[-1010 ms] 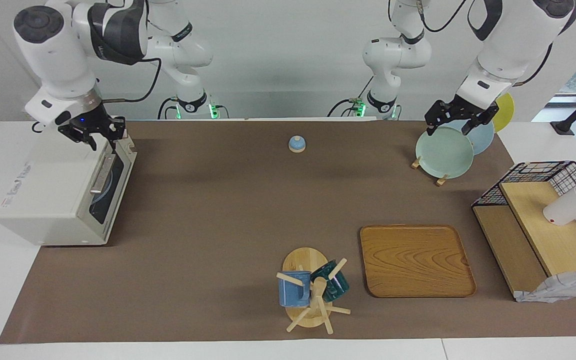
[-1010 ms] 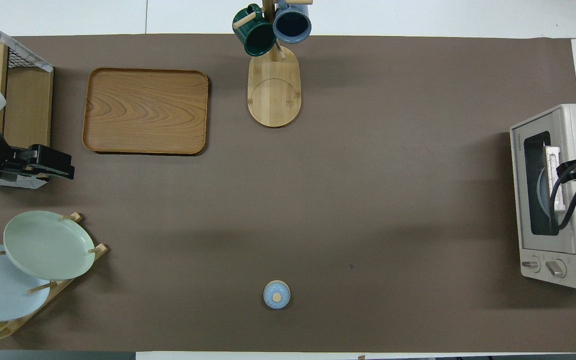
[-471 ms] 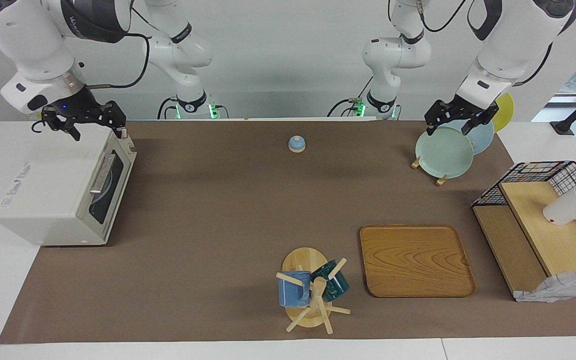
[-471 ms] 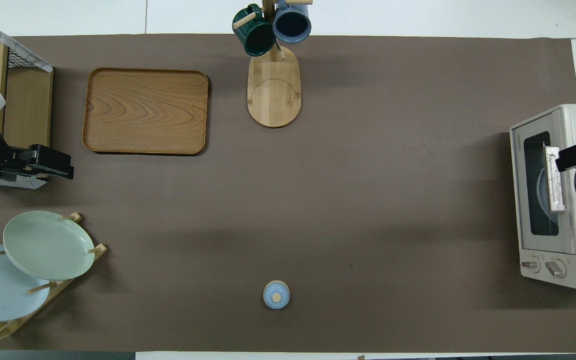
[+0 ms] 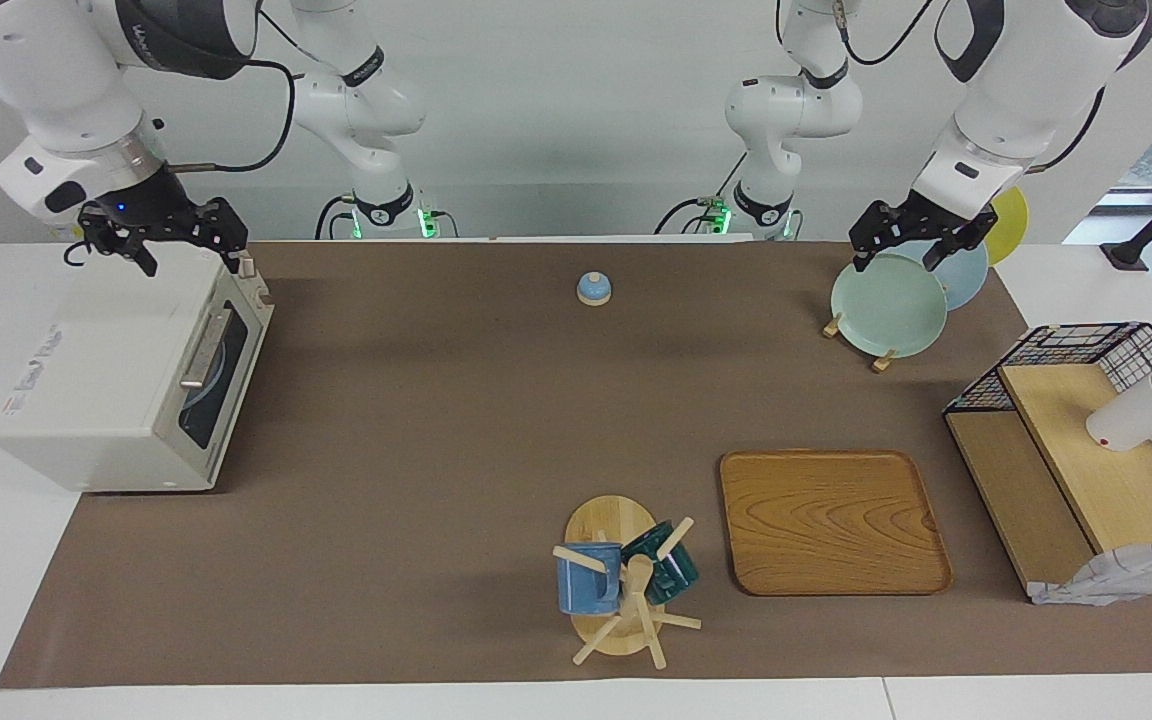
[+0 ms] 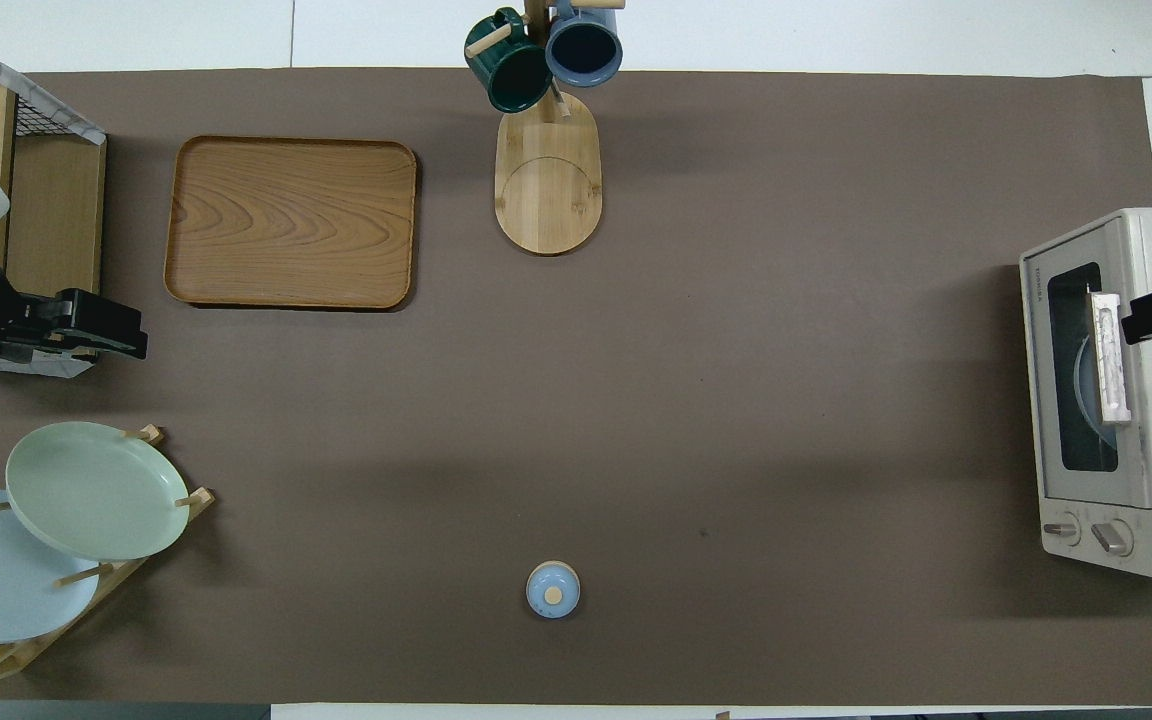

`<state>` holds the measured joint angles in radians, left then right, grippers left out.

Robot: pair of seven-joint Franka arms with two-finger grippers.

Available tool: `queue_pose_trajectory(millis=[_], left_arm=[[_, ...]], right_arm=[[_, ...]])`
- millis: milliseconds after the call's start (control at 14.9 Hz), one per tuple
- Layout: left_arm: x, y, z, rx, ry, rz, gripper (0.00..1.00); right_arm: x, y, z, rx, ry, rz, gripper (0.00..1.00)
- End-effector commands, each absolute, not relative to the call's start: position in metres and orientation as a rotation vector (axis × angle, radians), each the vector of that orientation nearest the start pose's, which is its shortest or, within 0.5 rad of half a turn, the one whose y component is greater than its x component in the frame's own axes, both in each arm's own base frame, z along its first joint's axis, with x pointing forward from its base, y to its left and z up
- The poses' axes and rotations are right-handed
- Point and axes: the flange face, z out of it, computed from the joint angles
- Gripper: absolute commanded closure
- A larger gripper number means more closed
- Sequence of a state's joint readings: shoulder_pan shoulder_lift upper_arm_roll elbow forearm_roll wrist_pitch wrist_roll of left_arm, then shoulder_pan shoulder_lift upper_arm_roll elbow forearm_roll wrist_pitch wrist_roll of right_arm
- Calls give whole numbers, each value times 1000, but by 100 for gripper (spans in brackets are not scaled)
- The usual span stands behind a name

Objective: Put eggplant into oven

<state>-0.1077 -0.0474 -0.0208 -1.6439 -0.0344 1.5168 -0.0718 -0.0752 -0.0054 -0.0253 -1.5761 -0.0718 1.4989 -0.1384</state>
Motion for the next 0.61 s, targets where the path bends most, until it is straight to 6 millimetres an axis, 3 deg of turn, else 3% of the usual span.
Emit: queue_pose_trajectory(millis=[0, 538], left_arm=[[522, -67, 615, -3143, 82, 132, 0], [522, -67, 615, -3143, 85, 132, 0]], right_arm=[[523, -63, 623, -3179, 20, 63, 0], [521, -84, 632, -3143, 99, 31, 0]])
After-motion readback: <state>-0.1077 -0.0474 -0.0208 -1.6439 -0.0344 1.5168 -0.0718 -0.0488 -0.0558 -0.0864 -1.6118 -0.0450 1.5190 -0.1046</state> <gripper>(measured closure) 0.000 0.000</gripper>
